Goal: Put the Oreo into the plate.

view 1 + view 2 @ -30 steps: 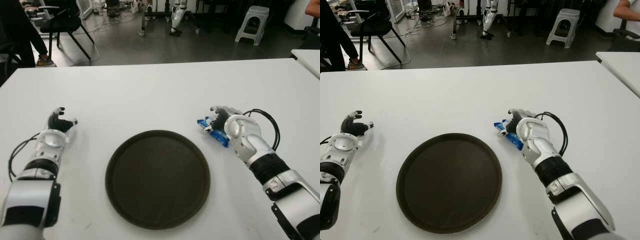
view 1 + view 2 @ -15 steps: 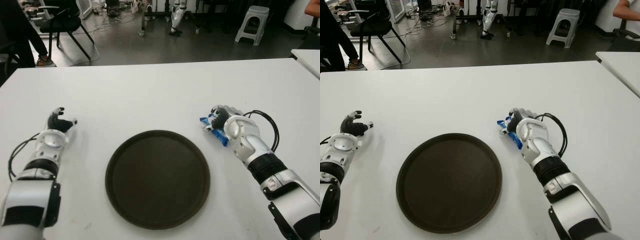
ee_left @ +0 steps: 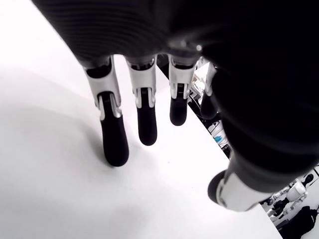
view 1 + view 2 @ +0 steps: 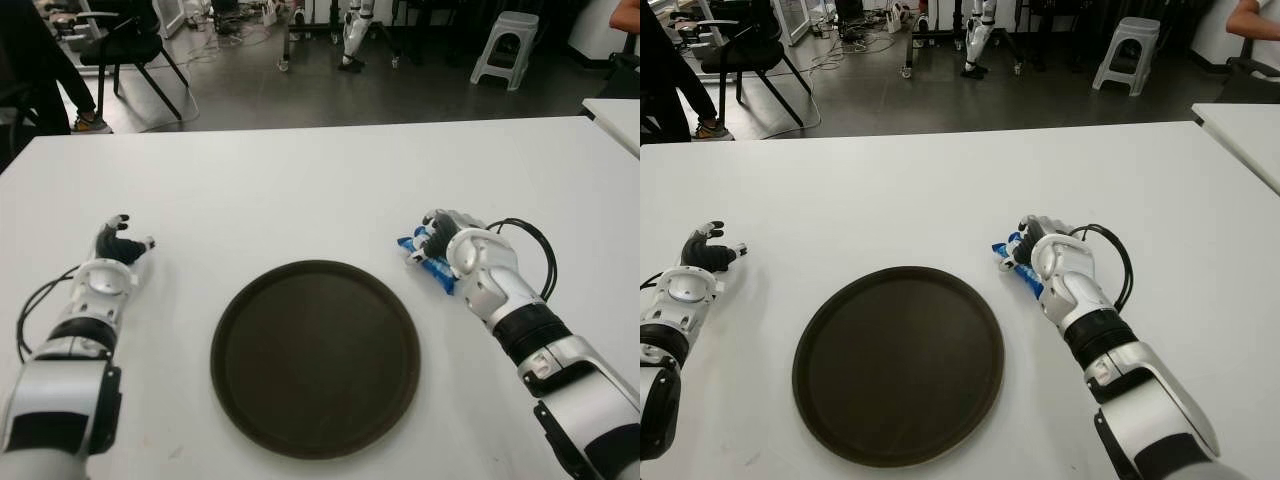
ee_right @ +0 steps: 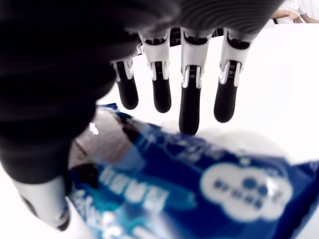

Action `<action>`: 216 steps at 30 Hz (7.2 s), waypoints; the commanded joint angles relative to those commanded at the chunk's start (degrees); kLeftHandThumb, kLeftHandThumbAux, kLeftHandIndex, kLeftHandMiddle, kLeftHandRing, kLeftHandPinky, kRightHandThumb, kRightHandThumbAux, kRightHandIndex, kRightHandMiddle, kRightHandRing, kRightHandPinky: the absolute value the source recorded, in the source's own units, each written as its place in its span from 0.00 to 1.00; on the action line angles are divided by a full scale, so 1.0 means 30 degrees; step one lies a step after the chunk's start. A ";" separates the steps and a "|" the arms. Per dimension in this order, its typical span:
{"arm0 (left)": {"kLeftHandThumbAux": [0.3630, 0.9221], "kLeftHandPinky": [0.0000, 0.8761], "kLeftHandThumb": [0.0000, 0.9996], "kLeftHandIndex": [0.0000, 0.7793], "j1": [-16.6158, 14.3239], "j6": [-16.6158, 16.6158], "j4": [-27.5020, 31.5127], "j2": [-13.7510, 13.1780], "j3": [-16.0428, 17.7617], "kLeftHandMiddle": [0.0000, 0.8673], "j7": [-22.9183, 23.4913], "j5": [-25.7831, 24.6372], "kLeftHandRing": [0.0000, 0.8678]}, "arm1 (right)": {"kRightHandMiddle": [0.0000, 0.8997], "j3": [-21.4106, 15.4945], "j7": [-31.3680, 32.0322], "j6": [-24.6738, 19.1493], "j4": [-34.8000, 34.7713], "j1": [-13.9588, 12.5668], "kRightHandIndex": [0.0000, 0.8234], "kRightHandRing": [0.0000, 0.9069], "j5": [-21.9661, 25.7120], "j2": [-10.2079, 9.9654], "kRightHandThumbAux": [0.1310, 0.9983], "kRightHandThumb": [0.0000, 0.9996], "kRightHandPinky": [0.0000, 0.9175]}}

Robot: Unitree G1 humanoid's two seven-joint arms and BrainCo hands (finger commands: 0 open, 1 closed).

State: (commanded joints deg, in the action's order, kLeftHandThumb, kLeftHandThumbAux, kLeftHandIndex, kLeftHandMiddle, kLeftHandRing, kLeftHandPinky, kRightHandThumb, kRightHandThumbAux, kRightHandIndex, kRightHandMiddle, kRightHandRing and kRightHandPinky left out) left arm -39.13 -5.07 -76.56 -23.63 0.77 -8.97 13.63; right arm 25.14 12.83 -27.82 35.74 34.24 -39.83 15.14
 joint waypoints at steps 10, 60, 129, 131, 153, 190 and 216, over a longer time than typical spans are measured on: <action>0.71 0.21 0.27 0.07 0.0025 -0.0132 0.0017 0.0051 0.0251 0.16 -0.0063 -0.0221 0.19 | 0.31 0.0537 0.1053 -0.1140 -0.0671 0.0075 0.34 0.32 -0.0320 0.0114 0.70 0.06 0.34; 0.71 0.22 0.27 0.07 -0.0016 0.0014 0.0027 0.0104 0.0388 0.14 0.0033 -0.0495 0.19 | 0.81 -0.0081 0.0738 -0.1961 -0.3107 -0.0609 0.67 0.85 0.0161 0.0169 0.72 0.35 0.83; 0.72 0.20 0.25 0.06 -0.0036 0.0063 0.0017 0.0086 -0.0121 0.15 -0.0241 -0.0098 0.19 | 0.87 -0.1964 -0.4205 0.2935 -0.3669 -0.1051 0.53 0.87 0.1342 0.0332 0.68 0.70 0.86; 0.72 0.20 0.24 0.06 -0.0050 0.0118 0.0011 0.0083 -0.0137 0.15 -0.0208 -0.0093 0.19 | 0.87 -0.2145 -0.4197 0.3090 -0.3983 -0.1149 0.53 0.87 0.1482 0.0298 0.68 0.70 0.86; 0.71 0.23 0.27 0.07 -0.0051 0.0044 0.0005 0.0111 -0.0054 0.15 -0.0119 -0.0193 0.20 | 0.87 -0.2779 -0.3813 0.3233 -0.6683 -0.1885 0.53 0.87 0.1926 0.0117 0.68 0.70 0.85; 0.68 0.21 0.25 0.06 -0.0057 -0.0010 -0.0057 0.0139 -0.0087 0.16 -0.0101 -0.0130 0.20 | 0.89 -0.1933 -0.2634 0.4806 -0.9301 -0.1602 0.53 0.88 0.3064 -0.2019 0.68 0.70 0.86; 0.67 0.22 0.25 0.04 -0.0018 0.0013 -0.0156 0.0281 0.0245 0.15 -0.0089 -0.0438 0.20 | 0.87 0.0774 -0.0313 0.6929 -0.8663 -0.1783 0.53 0.86 0.3392 -0.3501 0.68 0.70 0.84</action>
State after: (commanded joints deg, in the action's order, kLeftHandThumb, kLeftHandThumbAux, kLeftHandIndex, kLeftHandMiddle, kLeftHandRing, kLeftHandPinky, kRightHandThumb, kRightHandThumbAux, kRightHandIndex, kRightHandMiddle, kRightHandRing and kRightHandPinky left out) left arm -39.18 -5.03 -77.03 -22.79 1.50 -9.24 12.32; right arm 27.46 11.89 -7.03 9.75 28.89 -29.65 4.64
